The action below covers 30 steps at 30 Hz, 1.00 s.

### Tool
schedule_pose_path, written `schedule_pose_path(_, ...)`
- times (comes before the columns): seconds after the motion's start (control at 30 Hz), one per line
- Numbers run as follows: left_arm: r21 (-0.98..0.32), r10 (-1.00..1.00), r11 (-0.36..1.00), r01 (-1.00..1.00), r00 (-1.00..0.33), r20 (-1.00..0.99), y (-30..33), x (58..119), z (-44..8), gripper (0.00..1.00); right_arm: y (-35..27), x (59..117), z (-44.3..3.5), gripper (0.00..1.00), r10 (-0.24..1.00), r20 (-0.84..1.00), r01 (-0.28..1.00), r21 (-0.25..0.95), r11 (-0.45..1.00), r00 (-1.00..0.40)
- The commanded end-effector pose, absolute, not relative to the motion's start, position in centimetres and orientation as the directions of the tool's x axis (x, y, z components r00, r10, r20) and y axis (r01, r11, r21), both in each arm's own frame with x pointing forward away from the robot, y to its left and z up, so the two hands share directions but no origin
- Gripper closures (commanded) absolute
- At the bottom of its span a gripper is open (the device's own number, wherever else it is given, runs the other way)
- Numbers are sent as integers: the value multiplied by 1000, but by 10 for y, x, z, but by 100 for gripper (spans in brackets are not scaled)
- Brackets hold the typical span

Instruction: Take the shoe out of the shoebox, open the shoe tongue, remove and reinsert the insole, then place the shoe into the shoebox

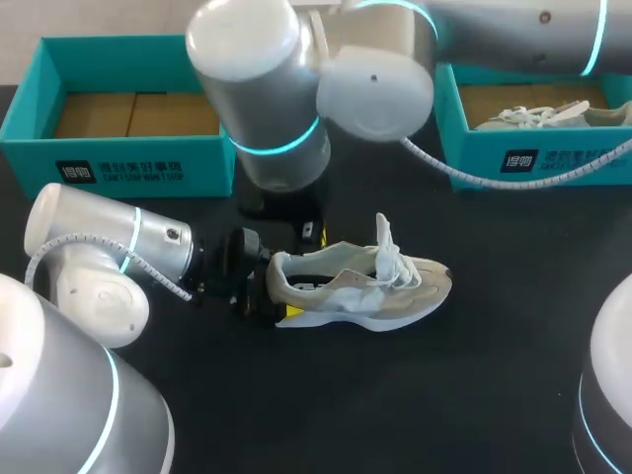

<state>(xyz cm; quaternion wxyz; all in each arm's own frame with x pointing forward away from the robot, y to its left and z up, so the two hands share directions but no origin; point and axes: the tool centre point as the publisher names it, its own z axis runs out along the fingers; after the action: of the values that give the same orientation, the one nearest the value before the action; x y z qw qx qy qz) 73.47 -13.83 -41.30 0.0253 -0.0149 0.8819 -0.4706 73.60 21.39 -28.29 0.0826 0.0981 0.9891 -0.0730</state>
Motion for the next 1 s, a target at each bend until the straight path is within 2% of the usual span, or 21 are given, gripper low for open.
schedule_pose_path(0.03, -829, -51, 560, -3, -998, -32, -138, 737, -418, 100, 208, 738, -317, 100, 183, -124, 197, -109, 974, -975)
schedule_pose_path(0.27, -829, -51, 560, -3, -998, -32, -138, 737, -418, 100, 207, 734, -353, 100, 188, -62, 191, -44, 981, -980)
schedule_pose_path(0.37, -829, -51, 560, -3, -998, -32, -138, 737, -418, 100, 207, 735, -361, 100, 171, -40, 174, -60, 983, -984)
schedule_pose_path(0.83, -829, -51, 560, -3, -998, -32, -138, 737, -418, 100, 197, 743, -378, 100, 202, -18, 203, -30, 979, -979)
schedule_pose_path(0.87, -829, -51, 560, -3, -998, -32, -138, 737, -418, 100, 196, 744, -378, 97, 203, -19, 203, -31, 979, -979)
schedule_pose_path(0.9, -829, -51, 560, -3, -998, -32, -138, 737, -418, 100, 195, 744, -379, 86, 207, -29, 208, -30, 978, -978)
schedule_pose_path(0.93, -829, -51, 560, -3, -998, -32, -138, 737, -418, 100, 193, 744, -379, 80, 210, -33, 211, -30, 977, -977)
schedule_pose_path(1.0, -829, -51, 560, -3, -998, -32, -138, 737, -418, 100, 191, 744, -380, 75, 215, -39, 216, -32, 976, -976)
